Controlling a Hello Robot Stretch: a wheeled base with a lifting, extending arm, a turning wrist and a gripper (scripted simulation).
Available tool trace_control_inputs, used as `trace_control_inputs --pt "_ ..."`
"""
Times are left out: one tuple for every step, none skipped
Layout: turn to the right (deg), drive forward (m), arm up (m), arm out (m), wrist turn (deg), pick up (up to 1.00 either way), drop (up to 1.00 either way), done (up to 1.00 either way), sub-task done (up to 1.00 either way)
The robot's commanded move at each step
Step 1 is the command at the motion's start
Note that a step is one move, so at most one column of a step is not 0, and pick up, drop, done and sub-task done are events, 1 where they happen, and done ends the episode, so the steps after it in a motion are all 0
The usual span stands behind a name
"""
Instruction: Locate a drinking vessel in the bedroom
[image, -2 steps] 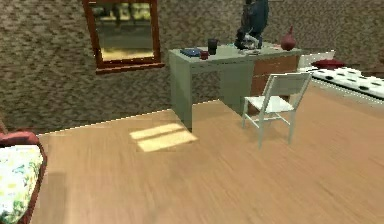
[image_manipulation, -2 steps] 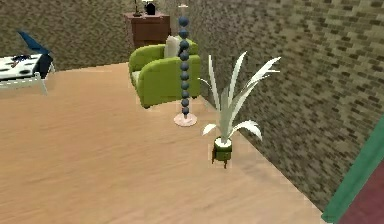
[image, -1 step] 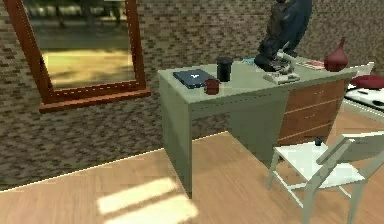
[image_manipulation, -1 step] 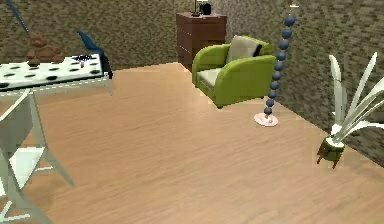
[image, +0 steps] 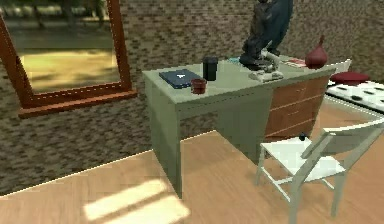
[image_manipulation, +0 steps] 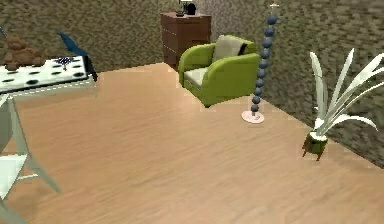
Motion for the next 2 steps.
trace_control_inputs --pt "0.0 0.45 0.0 0.0 0.0 0.0 0.0 0.0 0.0" --pt "0.0 0.0 0.0 0.0 0.0 0.0 0.0 1.0 0.0"
